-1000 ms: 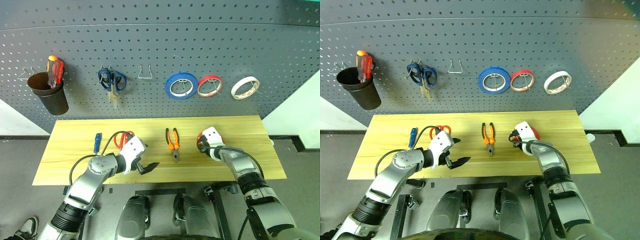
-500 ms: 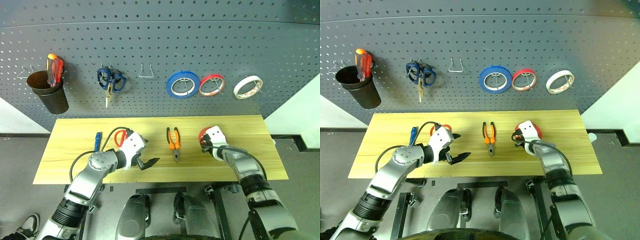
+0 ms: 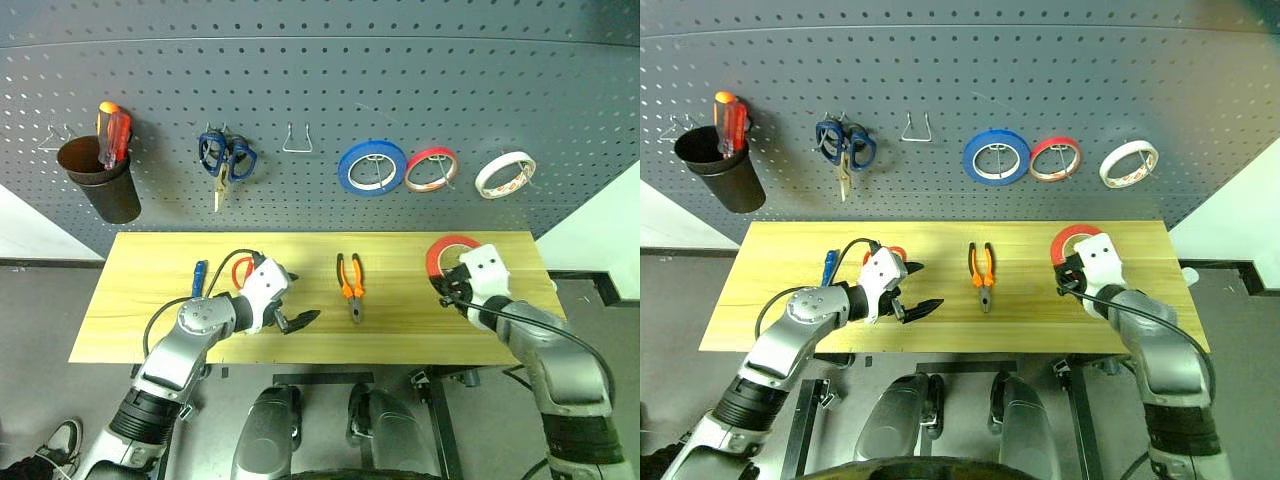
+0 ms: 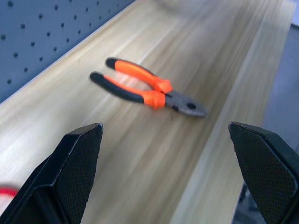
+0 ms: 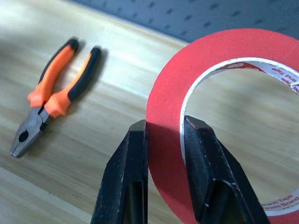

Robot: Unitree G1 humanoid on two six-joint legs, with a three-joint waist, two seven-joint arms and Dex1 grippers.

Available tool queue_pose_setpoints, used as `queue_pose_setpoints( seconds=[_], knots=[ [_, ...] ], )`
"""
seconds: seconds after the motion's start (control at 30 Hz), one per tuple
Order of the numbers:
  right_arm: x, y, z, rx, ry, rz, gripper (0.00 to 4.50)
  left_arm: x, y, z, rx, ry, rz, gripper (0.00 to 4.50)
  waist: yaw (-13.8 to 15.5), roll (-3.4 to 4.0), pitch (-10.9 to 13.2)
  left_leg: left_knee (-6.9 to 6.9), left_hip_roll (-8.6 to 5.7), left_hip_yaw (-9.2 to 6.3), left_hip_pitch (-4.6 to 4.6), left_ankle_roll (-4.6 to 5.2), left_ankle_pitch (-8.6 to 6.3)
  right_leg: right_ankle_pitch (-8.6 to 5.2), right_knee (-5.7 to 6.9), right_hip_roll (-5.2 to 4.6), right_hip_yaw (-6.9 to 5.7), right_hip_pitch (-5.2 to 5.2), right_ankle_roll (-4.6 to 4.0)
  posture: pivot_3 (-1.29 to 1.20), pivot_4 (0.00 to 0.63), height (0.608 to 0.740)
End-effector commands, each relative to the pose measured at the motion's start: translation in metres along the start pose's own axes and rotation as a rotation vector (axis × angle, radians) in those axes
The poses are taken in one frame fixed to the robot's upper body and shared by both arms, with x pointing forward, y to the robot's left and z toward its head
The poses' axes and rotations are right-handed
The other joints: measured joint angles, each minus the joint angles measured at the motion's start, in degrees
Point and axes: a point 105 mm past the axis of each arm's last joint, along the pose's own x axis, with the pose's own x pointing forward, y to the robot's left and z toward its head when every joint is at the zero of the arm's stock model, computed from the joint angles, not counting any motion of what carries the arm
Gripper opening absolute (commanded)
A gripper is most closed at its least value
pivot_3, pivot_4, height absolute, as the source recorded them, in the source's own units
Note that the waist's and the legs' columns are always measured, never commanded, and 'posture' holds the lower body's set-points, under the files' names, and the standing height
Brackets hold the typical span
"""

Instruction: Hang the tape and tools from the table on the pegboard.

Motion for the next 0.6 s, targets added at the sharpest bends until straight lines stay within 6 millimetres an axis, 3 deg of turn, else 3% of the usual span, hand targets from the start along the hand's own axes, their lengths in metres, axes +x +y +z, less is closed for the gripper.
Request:
queue_pose_setpoints(
  seconds=[0.03, 0.27, 0.47, 0.6],
  knots=[
    [-0.014, -0.005, 0.004, 0.01, -0.048, -0.033, 0.71, 0.001, 0.0, 0.014, 0.033, -0.078, -0.014, 4.5, 0.0, 0.0, 0.0, 0.0, 0.0, 0.0, 0.0, 0.0, 0.0, 0.0, 0.0, 0.01, 0.0, 0.01, 0.0, 0.28, 0.166, 0.718],
    [-0.039, 0.003, 0.025, 0.049, -0.213, -0.005, 0.71, 0.002, 0.005, 0.019, 0.055, -0.126, -0.009, 4.5, -0.2, 0.0, -0.1, 0.09, 0.0, -0.01, 0.02, -0.02, 0.02, 0.03, 0.04, 0.07, -0.02, 0.03, -0.02, 0.27, 0.146, 0.718],
    [-0.058, 0.01, 0.069, 0.039, -0.438, 0.013, 0.71, 0.001, 0.012, 0.026, 0.068, -0.174, 0.016, 4.5, -0.1, -0.02, -0.2, 0.13, -0.01, -0.09, 0.08, -0.02, 0.03, 0.05, 0.05, 0.14, -0.09, 0.16, -0.04, 0.26, 0.13, 0.718],
    [-0.063, 0.011, 0.087, 0.026, -0.519, 0.006, 0.71, 0.002, 0.014, 0.028, 0.076, -0.197, 0.023, 4.5, -0.1, -0.1, -0.4, 0.15, -0.04, -0.09, 0.09, -0.02, 0.03, 0.06, 0.04, 0.15, -0.11, 0.2, -0.05, 0.26, 0.124, 0.718]
  ],
)
